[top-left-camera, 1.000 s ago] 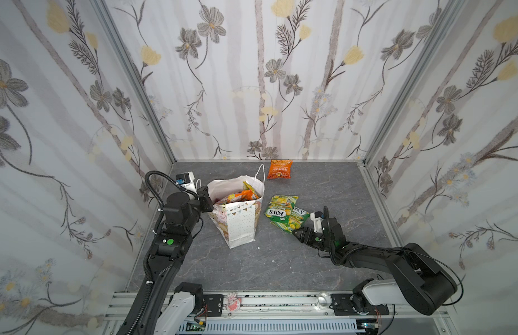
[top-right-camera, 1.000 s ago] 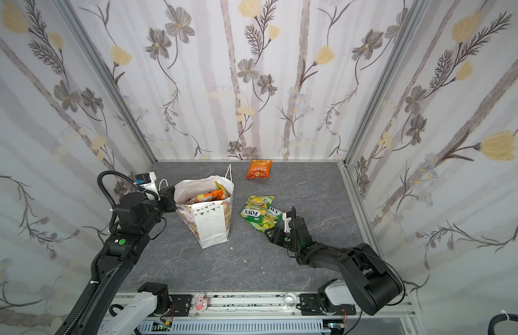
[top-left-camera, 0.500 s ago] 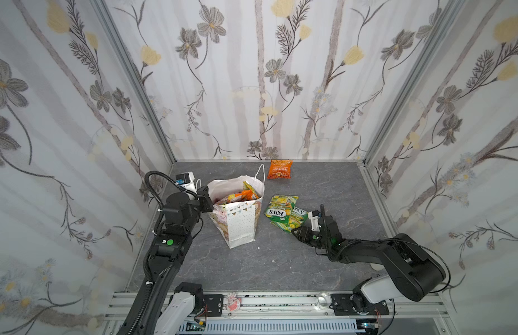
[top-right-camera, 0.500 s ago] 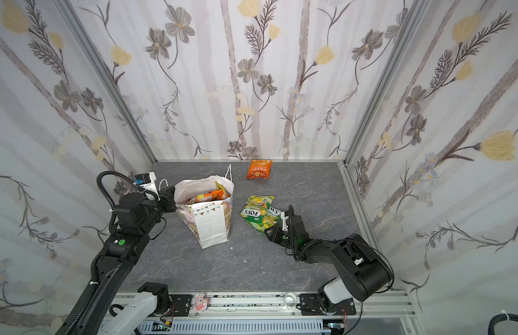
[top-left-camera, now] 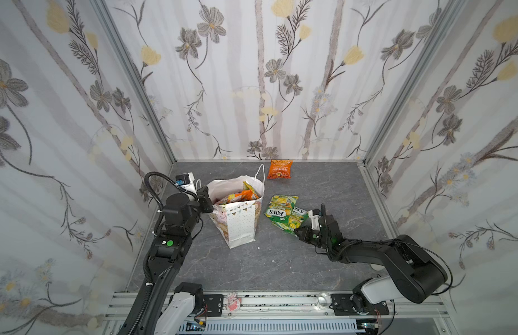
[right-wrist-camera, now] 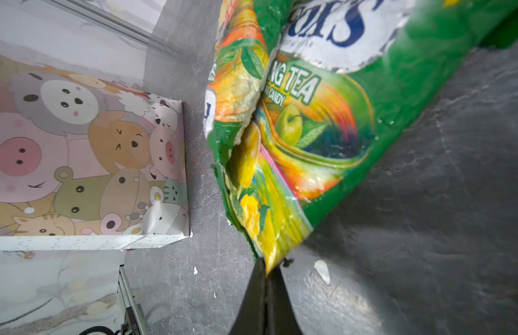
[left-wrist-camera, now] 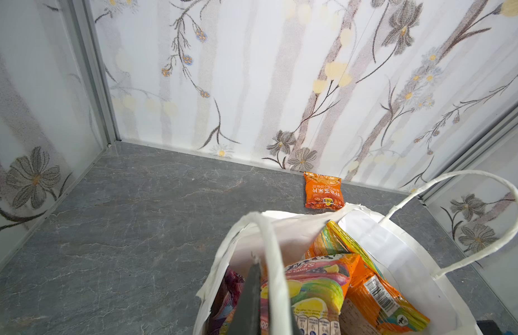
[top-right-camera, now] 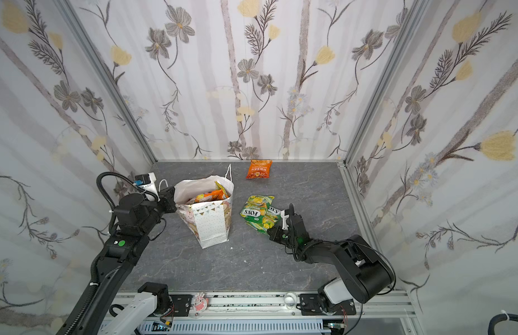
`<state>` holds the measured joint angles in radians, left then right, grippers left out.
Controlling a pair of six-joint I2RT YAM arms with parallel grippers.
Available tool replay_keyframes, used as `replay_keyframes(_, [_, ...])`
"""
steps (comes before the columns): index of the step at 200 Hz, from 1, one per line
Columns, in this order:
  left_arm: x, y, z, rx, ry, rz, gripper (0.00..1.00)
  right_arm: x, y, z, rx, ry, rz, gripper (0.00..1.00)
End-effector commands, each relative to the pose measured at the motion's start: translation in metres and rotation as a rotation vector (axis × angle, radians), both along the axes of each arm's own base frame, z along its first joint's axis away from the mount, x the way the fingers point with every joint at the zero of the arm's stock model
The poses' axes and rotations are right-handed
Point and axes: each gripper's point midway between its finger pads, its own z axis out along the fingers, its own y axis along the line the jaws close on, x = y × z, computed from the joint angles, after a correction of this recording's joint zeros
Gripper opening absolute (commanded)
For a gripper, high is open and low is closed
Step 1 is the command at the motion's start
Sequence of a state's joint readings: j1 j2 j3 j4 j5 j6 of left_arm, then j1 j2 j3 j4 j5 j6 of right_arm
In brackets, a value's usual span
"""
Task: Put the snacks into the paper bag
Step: 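Lower the right gripper onto the green FOX'S bag and grasp it, then lift the green FOX'S bag with the right gripper over the paper bag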
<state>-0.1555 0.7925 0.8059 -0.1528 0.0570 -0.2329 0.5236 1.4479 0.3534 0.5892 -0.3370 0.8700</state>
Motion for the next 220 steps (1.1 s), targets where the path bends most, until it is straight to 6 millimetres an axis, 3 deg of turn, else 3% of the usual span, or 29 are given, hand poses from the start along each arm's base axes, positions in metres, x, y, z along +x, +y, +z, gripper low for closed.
replay_keyframes(1, [0.002,-0.002,0.008,-0.010,-0.034,-0.009,0.08,0.002,-0.001,0.010,-0.008,-0.030,0.001,0.00])
replay_keyframes(41, [0.002,-0.002,0.008,-0.010,-0.034,-0.009,0.08,0.003,-0.014,0.035,-0.104,-0.090,-0.015,0.00])
replay_keyframes(106, [0.002,-0.004,0.008,-0.015,-0.032,-0.020,0.08,0.006,-0.017,0.124,-0.134,-0.269,0.020,0.00])
replay_keyframes(139, [0.000,-0.002,0.010,-0.014,-0.044,-0.014,0.08,0.005,-0.010,0.165,-0.138,-0.337,0.084,0.00])
replay_keyframes(148, [0.000,-0.002,0.011,-0.015,-0.045,-0.014,0.08,0.004,-0.008,0.166,-0.151,-0.335,0.103,0.00])
replay_keyframes(153, [0.000,-0.003,0.010,-0.014,-0.043,-0.016,0.08,0.007,-0.006,0.186,-0.139,-0.371,0.106,0.00])
replay_keyframes(175, [0.000,-0.003,0.012,-0.015,-0.046,-0.018,0.08,0.010,0.000,0.210,-0.132,-0.417,0.131,0.00])
replay_keyframes(220, [-0.001,-0.002,0.012,-0.014,-0.048,-0.012,0.08,0.011,0.020,0.239,-0.089,-0.475,0.190,0.00])
